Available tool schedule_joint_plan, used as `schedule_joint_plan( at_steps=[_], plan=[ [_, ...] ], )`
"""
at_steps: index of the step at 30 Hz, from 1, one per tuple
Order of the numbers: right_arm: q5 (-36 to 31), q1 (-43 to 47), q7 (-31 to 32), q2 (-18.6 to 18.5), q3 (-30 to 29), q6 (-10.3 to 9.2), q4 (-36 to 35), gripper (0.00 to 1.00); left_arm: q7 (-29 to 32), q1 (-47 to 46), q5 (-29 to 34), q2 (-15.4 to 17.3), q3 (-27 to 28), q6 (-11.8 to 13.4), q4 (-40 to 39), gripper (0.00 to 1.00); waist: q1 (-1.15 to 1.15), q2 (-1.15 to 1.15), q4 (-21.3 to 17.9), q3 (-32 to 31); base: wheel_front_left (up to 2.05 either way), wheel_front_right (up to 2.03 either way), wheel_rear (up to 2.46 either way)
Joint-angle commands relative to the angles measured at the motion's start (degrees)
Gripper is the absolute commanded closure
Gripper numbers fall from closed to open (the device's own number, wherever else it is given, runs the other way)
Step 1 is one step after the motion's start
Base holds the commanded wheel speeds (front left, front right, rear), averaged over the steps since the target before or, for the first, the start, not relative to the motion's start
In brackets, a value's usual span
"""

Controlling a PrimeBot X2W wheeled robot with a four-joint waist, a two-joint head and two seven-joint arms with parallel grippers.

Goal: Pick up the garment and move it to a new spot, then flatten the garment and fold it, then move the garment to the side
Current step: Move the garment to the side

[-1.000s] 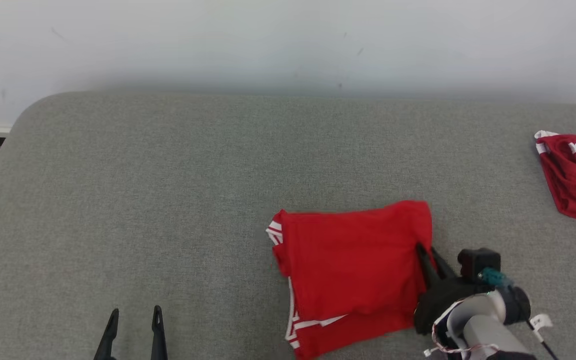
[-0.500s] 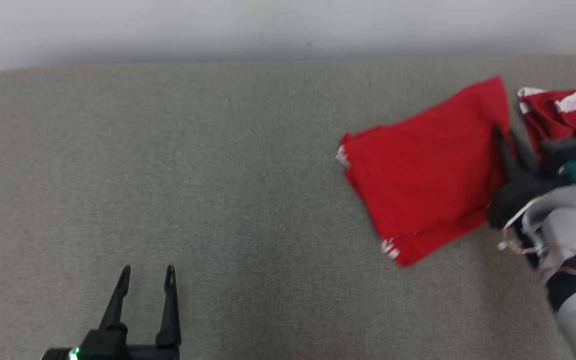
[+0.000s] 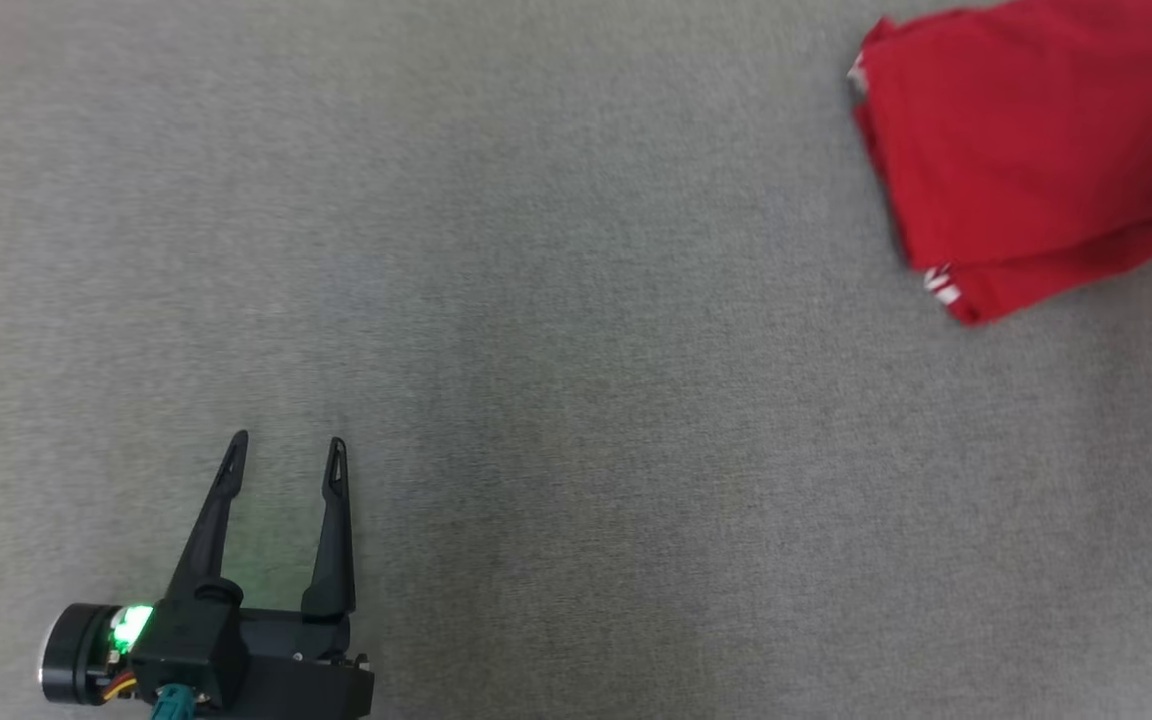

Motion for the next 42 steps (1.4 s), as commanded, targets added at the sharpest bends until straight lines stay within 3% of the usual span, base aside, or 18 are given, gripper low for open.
schedule_joint_plan(
  at_steps=[1,10,17,18,19,25,32,42],
  plan=[
    [-0.01,-1.88,0.03,-1.33,0.24,-0.16,0.19,1.00,-0.17,-0.94,0.54,0.38,0.31,-0.24,-0.68,0.00,-0.01,-0.01,-3.57,3.87,0.00,0.00,0.00],
    [-2.44,-8.12,2.47,-7.00,0.64,-0.16,2.73,1.00,-0.17,-1.61,1.25,0.95,0.76,-0.53,-5.18,0.00,-0.01,-0.01,-4.35,6.52,0.00,0.00,0.00],
    [-4.32,-10.00,3.50,-6.68,0.79,-0.16,4.91,1.00,-0.17,-1.56,1.45,1.03,0.94,-0.13,-7.30,0.00,-0.01,-0.01,-3.99,7.30,0.00,0.00,0.00],
    [-4.96,-10.10,3.34,-6.81,0.86,-0.16,5.08,0.77,-0.17,-1.51,1.48,1.01,0.92,-0.11,-7.45,0.00,-0.01,-0.01,-3.91,7.33,0.00,0.00,0.00],
    [-5.37,-10.18,3.10,-6.82,0.81,-0.16,5.26,0.00,-0.17,-1.47,1.50,0.99,0.87,-0.05,-7.57,0.00,-0.01,-0.01,-3.83,7.30,0.00,0.00,0.00],
    [-9.47,-10.77,1.81,-6.87,-1.74,-0.16,5.87,0.00,-0.17,-0.75,0.90,0.73,1.17,0.41,-7.42,0.00,-0.01,-0.01,-3.48,5.65,0.00,0.00,0.00],
    [-11.98,-9.50,0.32,-3.79,-4.11,-0.16,1.84,0.00,-0.17,1.45,-0.25,0.37,2.38,1.06,-5.96,0.00,-0.01,-0.01,-2.90,0.77,0.00,0.00,0.00],
    [-9.20,4.28,-0.09,6.30,-10.15,-0.16,-17.56,0.00,-0.17,6.30,-1.76,-0.22,5.48,2.03,-2.30,0.00,-0.01,-0.01,-0.20,-8.92,0.00,0.00,0.00]
  ],
)
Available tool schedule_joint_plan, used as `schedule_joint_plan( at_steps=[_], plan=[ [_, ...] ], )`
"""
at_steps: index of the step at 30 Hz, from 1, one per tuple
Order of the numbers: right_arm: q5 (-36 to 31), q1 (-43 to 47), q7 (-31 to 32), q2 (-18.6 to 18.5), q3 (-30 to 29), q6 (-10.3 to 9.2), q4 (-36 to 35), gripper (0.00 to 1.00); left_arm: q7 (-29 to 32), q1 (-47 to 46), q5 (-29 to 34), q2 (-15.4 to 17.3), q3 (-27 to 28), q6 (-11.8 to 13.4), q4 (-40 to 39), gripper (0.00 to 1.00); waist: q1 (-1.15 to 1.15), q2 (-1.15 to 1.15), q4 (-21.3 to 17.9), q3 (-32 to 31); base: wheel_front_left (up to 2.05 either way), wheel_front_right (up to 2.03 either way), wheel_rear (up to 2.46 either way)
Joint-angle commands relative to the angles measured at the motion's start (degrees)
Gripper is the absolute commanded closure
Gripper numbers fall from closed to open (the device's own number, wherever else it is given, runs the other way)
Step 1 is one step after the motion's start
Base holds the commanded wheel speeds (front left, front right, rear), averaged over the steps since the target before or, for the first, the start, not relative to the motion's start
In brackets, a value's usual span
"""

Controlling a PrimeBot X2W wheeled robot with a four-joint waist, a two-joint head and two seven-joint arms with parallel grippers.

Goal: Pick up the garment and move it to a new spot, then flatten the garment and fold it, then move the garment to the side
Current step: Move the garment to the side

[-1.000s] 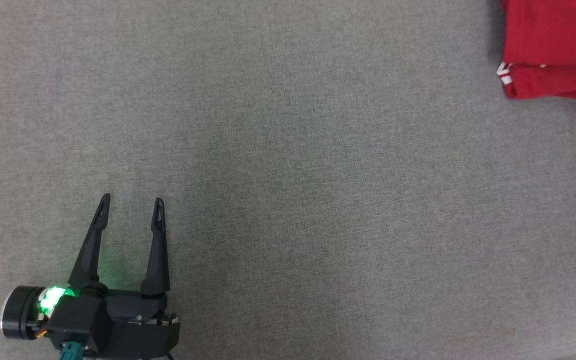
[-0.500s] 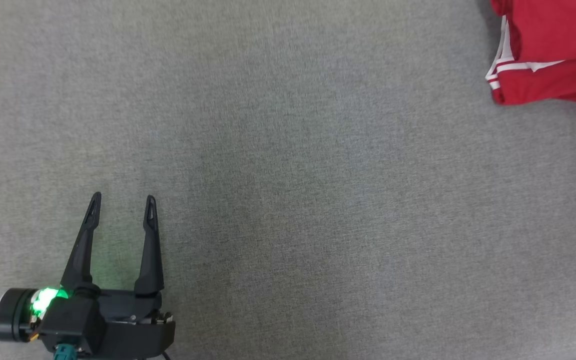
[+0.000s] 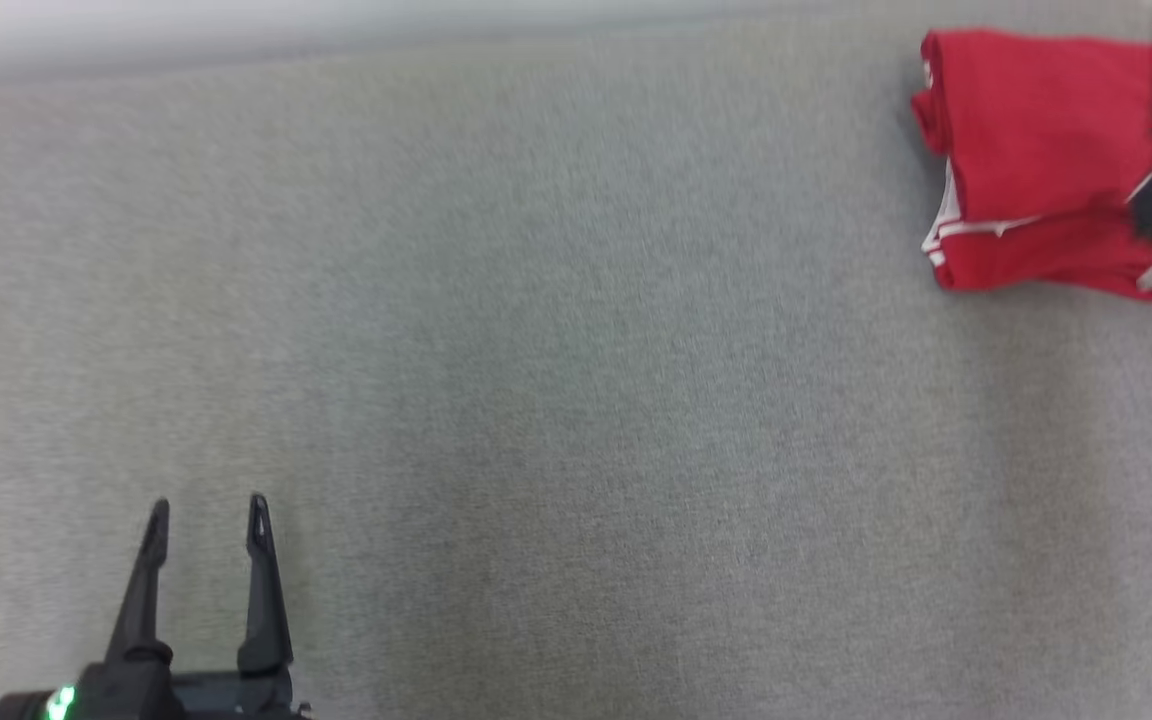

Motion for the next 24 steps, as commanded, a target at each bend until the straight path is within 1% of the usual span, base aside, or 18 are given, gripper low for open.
schedule_joint_plan(
  at_steps=[1,5,11,16,21,24],
  plan=[
    [0.56,2.74,-0.19,0.90,-0.79,-0.16,-1.59,0.00,-0.17,0.95,-0.11,-0.21,0.06,0.06,0.36,0.00,0.01,0.00,2.17,-4.55,0.00,0.00,0.00],
    [1.93,12.35,-0.20,4.49,-2.91,-0.16,-7.74,0.00,-0.17,2.04,0.05,-0.31,-0.09,-0.36,2.06,0.00,0.01,0.00,3.69,-7.69,0.00,0.00,0.00],
    [3.18,26.06,-0.21,11.85,-6.90,-0.17,-14.52,0.00,-0.16,3.60,-0.44,-0.41,-0.70,-0.19,4.04,0.00,0.01,0.00,4.98,-12.06,0.00,0.00,0.00],
    [3.01,36.37,-0.21,16.68,-8.00,-0.17,-18.72,0.00,-0.16,5.21,-1.27,-0.40,-1.72,0.35,5.25,0.00,0.01,0.00,5.55,-14.96,0.00,0.00,0.00],
    [3.38,44.34,-0.20,20.99,-9.55,-0.17,-22.11,0.00,-0.16,6.42,-1.82,-0.40,-1.97,0.79,5.65,0.00,0.01,0.00,5.56,-16.34,0.00,0.00,0.00],
    [3.78,48.10,-0.20,22.71,-10.30,-0.17,-23.17,0.00,-0.16,6.56,-2.41,-0.41,-1.92,0.96,5.51,0.00,0.01,0.00,5.55,-16.67,0.00,0.00,0.00]
  ],
)
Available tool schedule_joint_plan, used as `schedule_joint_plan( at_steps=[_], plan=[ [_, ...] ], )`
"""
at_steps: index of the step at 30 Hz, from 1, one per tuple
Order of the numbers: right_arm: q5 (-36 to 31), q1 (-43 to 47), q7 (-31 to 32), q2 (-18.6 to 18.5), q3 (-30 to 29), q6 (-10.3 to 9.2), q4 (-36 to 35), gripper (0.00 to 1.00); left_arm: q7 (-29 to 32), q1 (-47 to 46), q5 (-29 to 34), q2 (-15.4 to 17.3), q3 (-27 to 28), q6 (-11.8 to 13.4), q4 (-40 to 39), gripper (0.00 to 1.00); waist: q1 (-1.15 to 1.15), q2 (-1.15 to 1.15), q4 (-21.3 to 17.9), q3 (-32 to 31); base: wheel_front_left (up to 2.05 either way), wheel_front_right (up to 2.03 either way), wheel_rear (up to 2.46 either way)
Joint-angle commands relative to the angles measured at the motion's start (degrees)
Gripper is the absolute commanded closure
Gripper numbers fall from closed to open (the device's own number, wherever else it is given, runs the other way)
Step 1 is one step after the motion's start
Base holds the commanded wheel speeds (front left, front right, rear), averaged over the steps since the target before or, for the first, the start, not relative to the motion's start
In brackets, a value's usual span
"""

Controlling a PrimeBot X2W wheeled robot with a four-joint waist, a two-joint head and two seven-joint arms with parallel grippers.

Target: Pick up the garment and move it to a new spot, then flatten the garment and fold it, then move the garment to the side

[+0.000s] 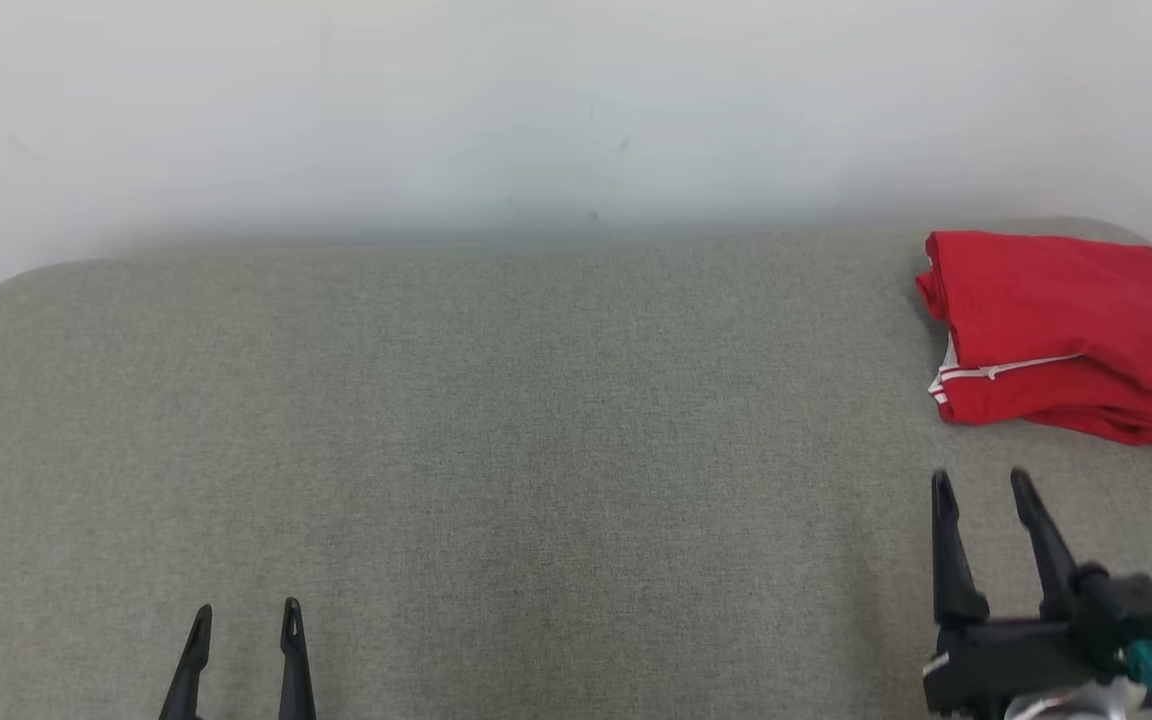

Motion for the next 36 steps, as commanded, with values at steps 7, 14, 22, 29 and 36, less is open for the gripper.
schedule_joint_plan(
  at_steps=[7,14,22,29,36],
  plan=[
    [1.70,8.04,-0.10,3.04,1.09,-0.17,-0.77,0.00,-0.16,1.46,-1.13,-0.10,-0.57,-0.07,0.74,0.00,0.01,0.01,0.67,-1.44,0.00,0.00,0.00],
    [3.14,10.21,-0.10,3.33,4.62,-0.17,-0.11,0.00,-0.16,1.16,-1.54,-0.09,-1.31,-0.37,1.73,0.00,0.01,0.01,1.24,-1.79,0.00,0.00,0.00],
    [4.46,10.09,-0.09,3.32,6.38,-0.17,1.23,0.00,-0.16,1.10,-1.79,-0.10,-1.56,-0.90,2.64,0.00,0.01,0.01,1.59,-2.13,0.00,0.00,0.00],
    [4.20,10.22,-0.09,3.33,6.50,-0.17,1.46,0.00,-0.16,1.45,-1.64,-0.10,-1.14,-0.94,2.86,0.00,0.01,0.01,1.62,-2.11,0.00,0.00,0.00],
    [6.42,9.75,0.44,3.25,6.36,0.00,3.45,1.00,0.74,0.93,-3.71,-0.03,-1.26,-1.20,5.36,1.00,0.02,0.01,1.60,-2.11,0.00,0.00,0.00]
  ],
)
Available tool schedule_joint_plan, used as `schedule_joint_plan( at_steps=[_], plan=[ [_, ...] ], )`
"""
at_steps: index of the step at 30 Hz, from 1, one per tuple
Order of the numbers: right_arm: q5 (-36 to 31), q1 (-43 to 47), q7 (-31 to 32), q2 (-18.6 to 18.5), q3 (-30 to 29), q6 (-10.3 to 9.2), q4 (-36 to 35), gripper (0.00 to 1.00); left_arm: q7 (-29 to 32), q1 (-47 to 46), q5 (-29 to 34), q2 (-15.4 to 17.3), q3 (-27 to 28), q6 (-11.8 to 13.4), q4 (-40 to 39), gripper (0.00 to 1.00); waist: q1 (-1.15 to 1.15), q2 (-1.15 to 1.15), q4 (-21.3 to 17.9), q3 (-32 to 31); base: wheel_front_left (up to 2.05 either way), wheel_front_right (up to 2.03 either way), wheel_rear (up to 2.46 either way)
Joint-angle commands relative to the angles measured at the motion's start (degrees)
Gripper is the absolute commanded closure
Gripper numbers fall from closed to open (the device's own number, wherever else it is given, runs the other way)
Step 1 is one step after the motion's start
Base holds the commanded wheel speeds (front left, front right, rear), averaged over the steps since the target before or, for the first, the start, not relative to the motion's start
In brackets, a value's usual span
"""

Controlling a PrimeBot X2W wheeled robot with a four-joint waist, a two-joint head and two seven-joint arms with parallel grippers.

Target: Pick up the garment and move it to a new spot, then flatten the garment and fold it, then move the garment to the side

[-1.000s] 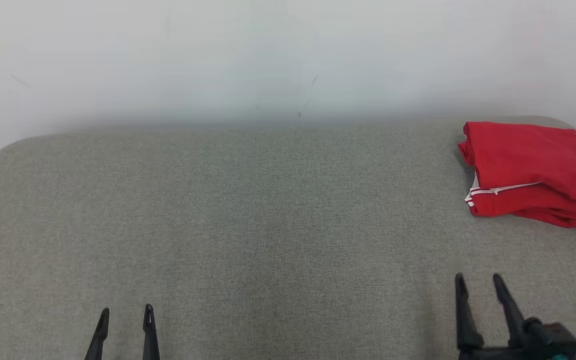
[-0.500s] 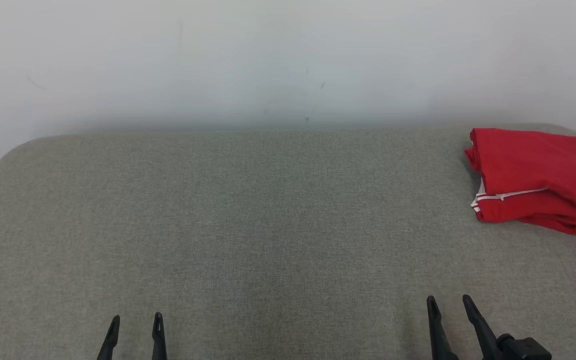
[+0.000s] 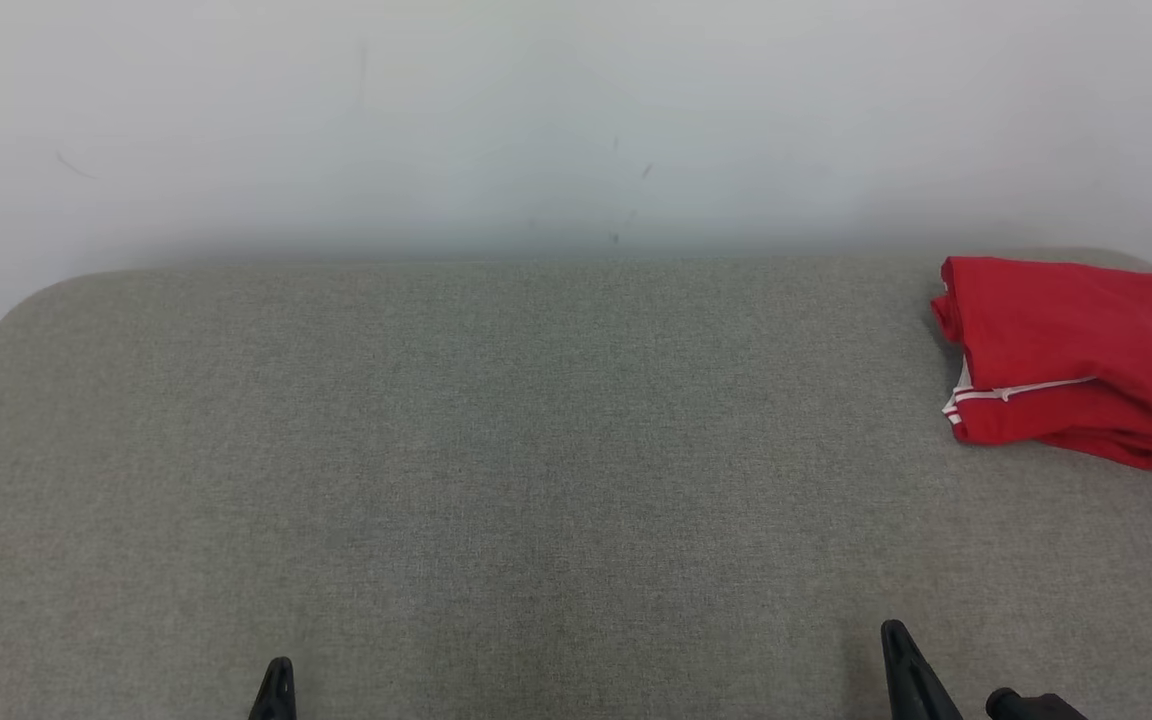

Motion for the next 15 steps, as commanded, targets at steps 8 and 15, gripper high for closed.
schedule_joint_plan(
  at_steps=[8,15],
  plan=[
    [10.89,-1.73,2.50,-0.19,-0.69,-0.01,-0.94,1.00,2.75,-1.96,-11.23,0.01,1.10,-0.66,-0.06,1.00,0.00,0.00,-0.17,0.02,0.00,0.00,0.00],
    [18.06,-2.68,4.27,-0.30,-1.19,-0.02,-1.14,1.00,4.57,-3.11,-18.60,0.01,1.75,-1.10,0.25,1.00,0.00,0.00,-0.29,0.04,0.00,0.00,0.00]
  ],
)
